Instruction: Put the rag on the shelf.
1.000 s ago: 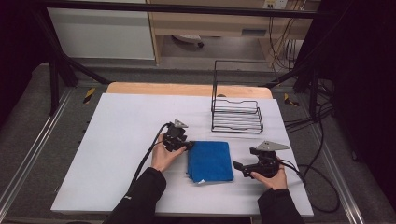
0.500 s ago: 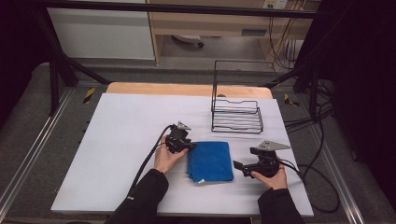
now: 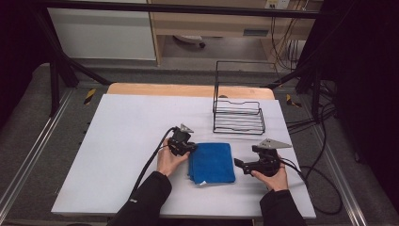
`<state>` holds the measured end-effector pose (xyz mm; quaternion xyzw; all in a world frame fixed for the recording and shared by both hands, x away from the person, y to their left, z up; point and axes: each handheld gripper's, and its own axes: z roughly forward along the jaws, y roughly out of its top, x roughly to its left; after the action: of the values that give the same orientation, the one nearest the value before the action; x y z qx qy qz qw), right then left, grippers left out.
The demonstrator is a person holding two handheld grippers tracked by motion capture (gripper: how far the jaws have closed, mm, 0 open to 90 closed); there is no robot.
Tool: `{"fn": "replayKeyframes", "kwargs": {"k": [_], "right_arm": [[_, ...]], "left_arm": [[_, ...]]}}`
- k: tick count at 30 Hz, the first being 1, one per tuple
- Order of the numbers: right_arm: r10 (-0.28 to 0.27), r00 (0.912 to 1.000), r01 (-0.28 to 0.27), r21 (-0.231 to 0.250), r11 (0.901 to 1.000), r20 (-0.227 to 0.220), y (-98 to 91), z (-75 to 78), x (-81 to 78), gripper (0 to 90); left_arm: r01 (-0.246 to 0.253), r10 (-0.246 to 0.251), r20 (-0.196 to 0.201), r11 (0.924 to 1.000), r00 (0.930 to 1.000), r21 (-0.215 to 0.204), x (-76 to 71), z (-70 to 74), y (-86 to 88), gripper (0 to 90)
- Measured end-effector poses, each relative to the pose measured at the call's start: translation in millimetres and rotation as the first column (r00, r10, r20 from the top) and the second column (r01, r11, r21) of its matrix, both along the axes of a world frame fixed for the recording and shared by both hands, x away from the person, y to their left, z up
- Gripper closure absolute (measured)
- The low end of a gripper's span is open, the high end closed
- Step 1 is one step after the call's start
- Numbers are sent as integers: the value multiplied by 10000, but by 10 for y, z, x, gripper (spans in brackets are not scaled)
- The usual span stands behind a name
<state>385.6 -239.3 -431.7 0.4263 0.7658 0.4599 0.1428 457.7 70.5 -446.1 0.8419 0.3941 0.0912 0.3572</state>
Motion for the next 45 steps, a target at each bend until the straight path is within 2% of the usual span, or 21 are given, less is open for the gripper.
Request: {"fn": "replayKeyframes", "kwargs": {"k": [5,9,15,16,19,26,33,35,43,45], "right_arm": [[36,9999,-37,-116,9999,-124,74,0,89,34],[66,9996,-70,-169,9998,-263,164,-20,204,73],[-336,9979,334,-35,9994,-553,271,-29,428,175],[-398,9972,398,-13,9992,-633,297,-51,503,208],[-539,9955,537,-45,9985,-774,311,-100,589,245],[-434,9928,401,-317,9987,-1119,351,-186,683,408],[-142,9891,57,-588,9983,-1465,384,-237,671,584],[-93,9901,10,-590,9983,-1403,386,-241,667,608],[180,9821,-243,-313,9992,-1872,397,-236,660,808],[239,9818,-295,-271,9992,-1884,391,-228,661,841]], "left_arm": [[-8,8,5,10000,10000,37,-3,-2,-3,814],[-54,55,50,9999,10000,-121,-8,-18,11,815],[-27,31,182,9998,9998,-205,-17,-32,22,816],[-17,21,198,9998,9998,-200,-18,-33,20,817],[-10,15,242,9998,9997,-220,-21,-37,21,817],[72,-64,286,9996,9996,-286,-26,-47,38,817],[92,-83,305,9995,9995,-311,-21,-48,40,816],[130,-122,297,9995,9995,-288,-21,-47,43,817],[256,-245,394,9993,9989,-275,-11,-49,55,817],[262,-250,296,9989,9992,-387,-9,-52,58,816]]}}
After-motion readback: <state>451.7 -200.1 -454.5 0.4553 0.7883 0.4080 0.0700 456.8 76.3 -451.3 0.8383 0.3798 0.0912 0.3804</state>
